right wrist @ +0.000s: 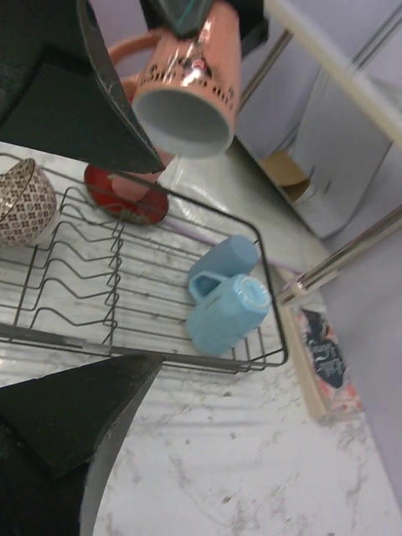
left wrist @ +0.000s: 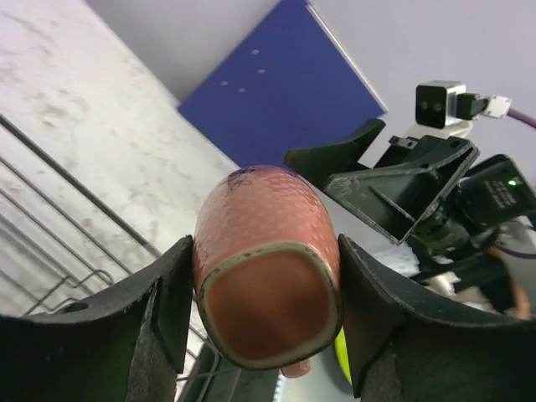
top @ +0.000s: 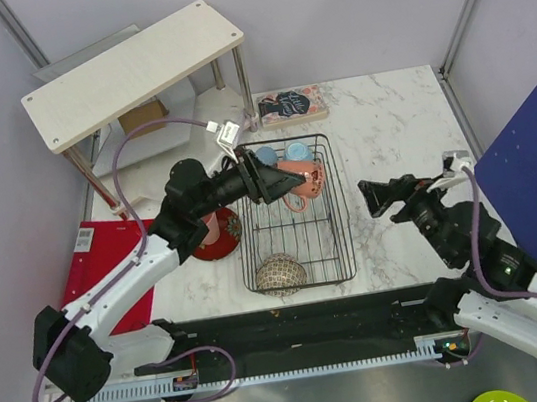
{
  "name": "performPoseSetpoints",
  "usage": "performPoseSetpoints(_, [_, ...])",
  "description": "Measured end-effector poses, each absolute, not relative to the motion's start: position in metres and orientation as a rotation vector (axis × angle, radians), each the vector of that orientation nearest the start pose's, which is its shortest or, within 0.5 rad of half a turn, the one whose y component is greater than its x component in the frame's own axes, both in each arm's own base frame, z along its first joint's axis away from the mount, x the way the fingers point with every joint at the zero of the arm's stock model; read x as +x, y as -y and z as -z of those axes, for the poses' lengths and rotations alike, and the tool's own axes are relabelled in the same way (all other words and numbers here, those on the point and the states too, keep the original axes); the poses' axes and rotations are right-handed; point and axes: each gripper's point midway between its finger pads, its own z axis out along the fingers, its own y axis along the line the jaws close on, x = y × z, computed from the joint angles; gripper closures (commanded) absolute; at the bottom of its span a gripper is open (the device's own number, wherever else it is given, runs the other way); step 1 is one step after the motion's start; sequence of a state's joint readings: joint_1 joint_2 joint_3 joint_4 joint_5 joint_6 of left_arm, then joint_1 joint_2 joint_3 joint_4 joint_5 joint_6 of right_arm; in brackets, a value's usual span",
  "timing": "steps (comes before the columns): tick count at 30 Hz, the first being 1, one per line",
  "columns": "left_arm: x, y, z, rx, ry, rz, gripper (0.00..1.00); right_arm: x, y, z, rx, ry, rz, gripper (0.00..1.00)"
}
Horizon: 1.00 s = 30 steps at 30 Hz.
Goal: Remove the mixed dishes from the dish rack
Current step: Pick up the cup from the dish rack, then place the cup at the center of the board.
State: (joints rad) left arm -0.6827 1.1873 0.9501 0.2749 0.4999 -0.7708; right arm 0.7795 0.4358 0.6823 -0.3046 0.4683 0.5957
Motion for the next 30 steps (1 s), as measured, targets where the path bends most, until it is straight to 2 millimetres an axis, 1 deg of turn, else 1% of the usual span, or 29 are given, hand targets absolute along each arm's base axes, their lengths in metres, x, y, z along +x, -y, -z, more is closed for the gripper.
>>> performPoseSetpoints(2, [0.233, 0.329, -0.331, 0.347, -1.685, 1.592, 0.98, 0.206, -0.126, -0.310, 0.229, -1.589, -0.734, 0.11])
performPoseSetpoints(5, [0.238, 0.328, -0.331, 0.288, -1.608, 1.785, 0.98, 0.202, -0.131, -0.321, 0.214, -1.550, -0.799, 0.16])
performPoseSetpoints(6, [0.239, 0.328, -0.331, 0.270, -1.585, 1.851, 0.98, 0.201, -0.135, -0.321, 0.203, -1.547, -0.823, 0.17])
performPoseSetpoints(7, [0.241, 0.328, -0.331, 0.255, -1.578, 1.879, 0.98, 0.200, -0.139, -0.320, 0.194, -1.547, -0.843, 0.18])
performPoseSetpoints(9, [0.246, 0.331, -0.328, 0.204, -1.582, 1.985, 0.98, 0.198, -0.151, -0.313, 0.156, -1.558, -0.893, 0.21])
performPoseSetpoints(11, [0.246, 0.334, -0.323, 0.172, -1.607, 2.054, 0.98, 0.197, -0.163, -0.306, 0.121, -1.578, -0.931, 0.22])
performPoseSetpoints(14, [0.241, 0.334, -0.326, 0.169, -1.609, 2.111, 0.98, 0.197, -0.177, -0.302, 0.079, -1.597, -0.974, 0.24])
performPoseSetpoints(18, [0.231, 0.331, -0.337, 0.217, -1.561, 2.153, 0.98, 0.198, -0.192, -0.306, 0.039, -1.582, -1.026, 0.25])
performPoseSetpoints(20, [0.228, 0.331, -0.339, 0.234, -1.557, 2.167, 0.98, 0.201, -0.198, -0.308, 0.027, -1.575, -1.039, 0.26])
performPoseSetpoints(25, [0.220, 0.333, -0.340, 0.265, -1.554, 2.187, 0.98, 0.211, -0.216, -0.304, -0.003, -1.591, -1.058, 0.27])
performPoseSetpoints(28, [0.214, 0.336, -0.340, 0.288, -1.556, 2.198, 0.98, 0.217, -0.225, -0.303, -0.014, -1.593, -1.066, 0.31])
performPoseSetpoints(30, [0.211, 0.337, -0.340, 0.298, -1.556, 2.204, 0.98, 0.221, -0.229, -0.304, -0.016, -1.585, -1.071, 0.41])
